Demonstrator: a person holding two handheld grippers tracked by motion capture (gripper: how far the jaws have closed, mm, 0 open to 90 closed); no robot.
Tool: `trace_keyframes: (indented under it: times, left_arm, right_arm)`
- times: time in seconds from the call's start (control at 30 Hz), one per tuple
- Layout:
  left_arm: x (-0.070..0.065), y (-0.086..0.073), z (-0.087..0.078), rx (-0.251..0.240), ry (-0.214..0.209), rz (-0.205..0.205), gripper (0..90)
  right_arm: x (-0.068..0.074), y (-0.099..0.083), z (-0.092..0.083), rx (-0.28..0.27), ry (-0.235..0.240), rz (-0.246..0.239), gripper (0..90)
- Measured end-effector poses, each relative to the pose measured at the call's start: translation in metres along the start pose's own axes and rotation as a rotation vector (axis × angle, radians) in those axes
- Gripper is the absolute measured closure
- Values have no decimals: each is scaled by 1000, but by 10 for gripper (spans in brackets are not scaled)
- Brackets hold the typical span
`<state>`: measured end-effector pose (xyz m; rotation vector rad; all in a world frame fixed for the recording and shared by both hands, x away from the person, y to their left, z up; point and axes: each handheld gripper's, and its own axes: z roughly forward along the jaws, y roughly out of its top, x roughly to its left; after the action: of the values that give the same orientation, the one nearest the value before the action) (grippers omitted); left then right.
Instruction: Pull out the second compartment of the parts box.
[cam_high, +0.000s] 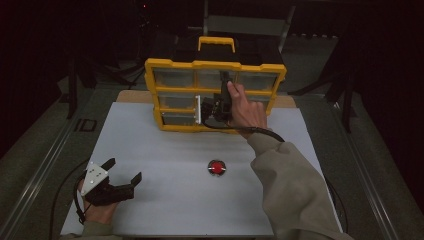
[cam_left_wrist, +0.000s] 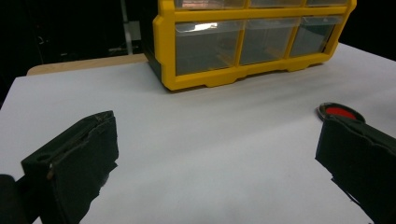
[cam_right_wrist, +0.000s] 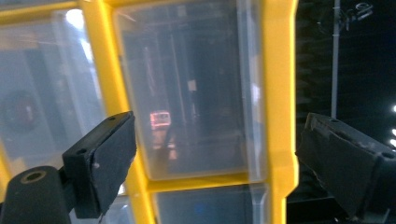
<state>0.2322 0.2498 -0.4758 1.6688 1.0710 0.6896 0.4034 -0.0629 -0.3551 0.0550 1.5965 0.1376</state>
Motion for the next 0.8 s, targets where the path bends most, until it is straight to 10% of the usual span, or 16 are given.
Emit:
trace_keyframes:
  times: [0.8]
  left_arm:
    - [1, -1, 0, 5, 0, -5, 0]
  right_arm:
    - [-6, -2, 15, 20, -125, -92, 327]
